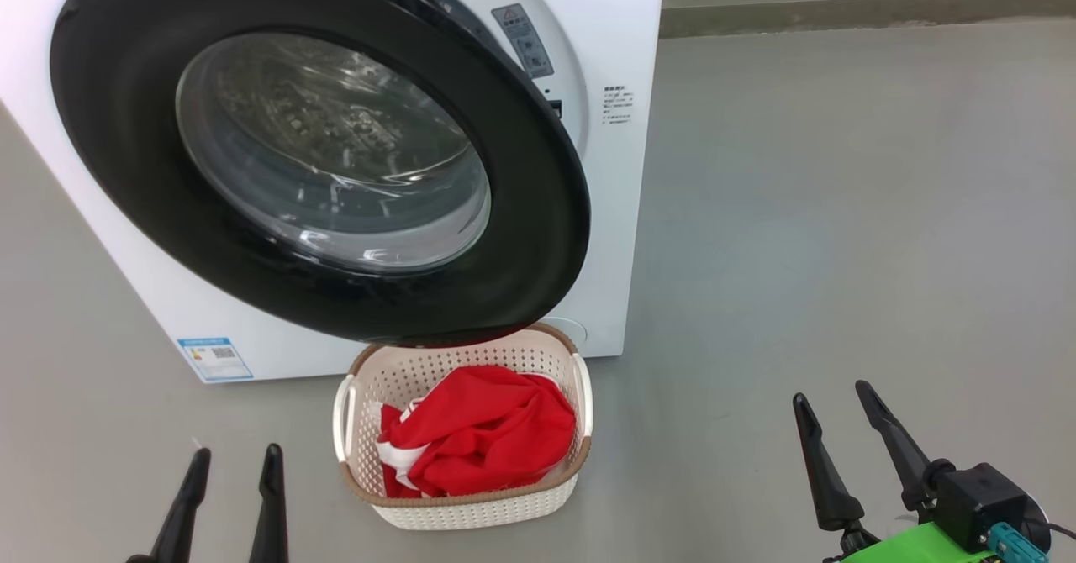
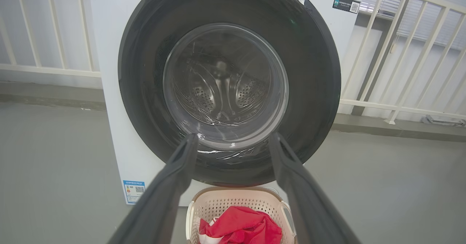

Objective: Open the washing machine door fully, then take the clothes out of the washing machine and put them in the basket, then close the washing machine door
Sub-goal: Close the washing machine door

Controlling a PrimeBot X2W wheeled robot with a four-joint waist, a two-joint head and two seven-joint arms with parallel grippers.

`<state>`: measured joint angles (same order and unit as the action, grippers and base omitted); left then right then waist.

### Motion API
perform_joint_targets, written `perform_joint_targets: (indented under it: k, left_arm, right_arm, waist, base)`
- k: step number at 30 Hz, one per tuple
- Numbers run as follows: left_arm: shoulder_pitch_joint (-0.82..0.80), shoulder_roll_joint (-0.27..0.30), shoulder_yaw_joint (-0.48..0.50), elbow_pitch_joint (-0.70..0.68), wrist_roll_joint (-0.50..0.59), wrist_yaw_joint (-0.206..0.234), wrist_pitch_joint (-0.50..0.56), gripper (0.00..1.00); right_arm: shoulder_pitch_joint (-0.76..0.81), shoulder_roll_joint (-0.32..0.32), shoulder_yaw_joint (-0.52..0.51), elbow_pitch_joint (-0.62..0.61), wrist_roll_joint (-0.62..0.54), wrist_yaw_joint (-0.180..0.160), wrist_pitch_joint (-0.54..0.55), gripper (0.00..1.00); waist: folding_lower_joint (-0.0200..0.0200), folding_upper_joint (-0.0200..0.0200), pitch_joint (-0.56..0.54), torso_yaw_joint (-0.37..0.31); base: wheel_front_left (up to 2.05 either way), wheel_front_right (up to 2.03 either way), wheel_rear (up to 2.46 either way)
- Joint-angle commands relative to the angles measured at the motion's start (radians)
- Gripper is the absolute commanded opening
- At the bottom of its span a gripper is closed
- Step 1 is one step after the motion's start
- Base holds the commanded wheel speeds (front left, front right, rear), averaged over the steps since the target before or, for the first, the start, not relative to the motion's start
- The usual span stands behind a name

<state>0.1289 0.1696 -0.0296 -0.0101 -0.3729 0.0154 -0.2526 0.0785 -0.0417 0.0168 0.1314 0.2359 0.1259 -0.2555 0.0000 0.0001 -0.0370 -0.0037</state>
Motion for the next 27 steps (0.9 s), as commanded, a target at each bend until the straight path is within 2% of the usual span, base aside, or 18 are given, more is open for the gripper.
perform_joint_targets:
  k: [1, 2, 4, 5, 6, 7, 18, 27]
  left_arm:
    - [-0.038, 0.001, 0.042, -0.025, 0.012, -0.012, -0.009, 1.00]
    - [-0.039, -0.003, 0.044, -0.025, 0.015, -0.015, -0.009, 1.00]
    - [-0.040, -0.010, 0.046, -0.023, 0.022, -0.021, -0.009, 1.00]
    - [-0.042, -0.014, 0.047, -0.023, 0.025, -0.025, -0.009, 1.00]
    - [-0.044, -0.018, 0.046, -0.022, 0.028, -0.029, -0.009, 1.00]
    - [-0.047, -0.022, 0.044, -0.022, 0.032, -0.033, -0.009, 1.00]
    - [-0.077, -0.055, 0.008, -0.019, 0.046, -0.085, -0.009, 1.00]
    - [-0.121, -0.066, -0.020, -0.045, 0.052, -0.107, -0.009, 1.00]
  right_arm:
    - [-0.039, -0.009, 0.025, -0.014, -0.008, 0.005, -0.006, 1.00]
    - [-0.047, -0.009, 0.025, -0.006, -0.004, 0.005, -0.006, 1.00]
    - [-0.069, -0.009, 0.027, 0.014, 0.005, 0.005, -0.006, 0.46]
    - [-0.083, -0.009, 0.029, 0.025, 0.007, 0.005, -0.006, 0.36]
    - [-0.098, -0.009, 0.033, 0.037, 0.009, 0.005, -0.006, 0.15]
    - [-0.113, -0.009, 0.038, 0.049, 0.011, 0.005, -0.006, 0.00]
    - [-0.300, -0.009, 0.144, 0.229, 0.020, 0.005, -0.006, 0.00]
    - [-0.516, -0.009, 0.261, 0.393, 0.027, 0.005, -0.006, 0.00]
  waist:
    - [0.0000, -0.0001, 0.005, 0.007]
    - [0.0000, -0.0001, 0.007, 0.009]
    - [0.0000, -0.0001, 0.012, 0.014]
    - [0.0000, -0.0001, 0.015, 0.018]
    - [0.0000, -0.0001, 0.018, 0.022]
    - [0.0000, -0.0001, 0.022, 0.027]
    - [0.0000, -0.0001, 0.041, 0.094]
    - [0.0000, -0.0001, 0.120, 0.166]
  base:
    - [0.00, 0.00, 0.00]
    - [0.00, 0.00, 0.00]
    - [0.00, 0.00, 0.00]
    - [0.00, 0.00, 0.00]
    - [0.00, 0.00, 0.00]
    - [0.00, 0.00, 0.00]
    - [0.00, 0.00, 0.00]
    - [0.00, 0.00, 0.00]
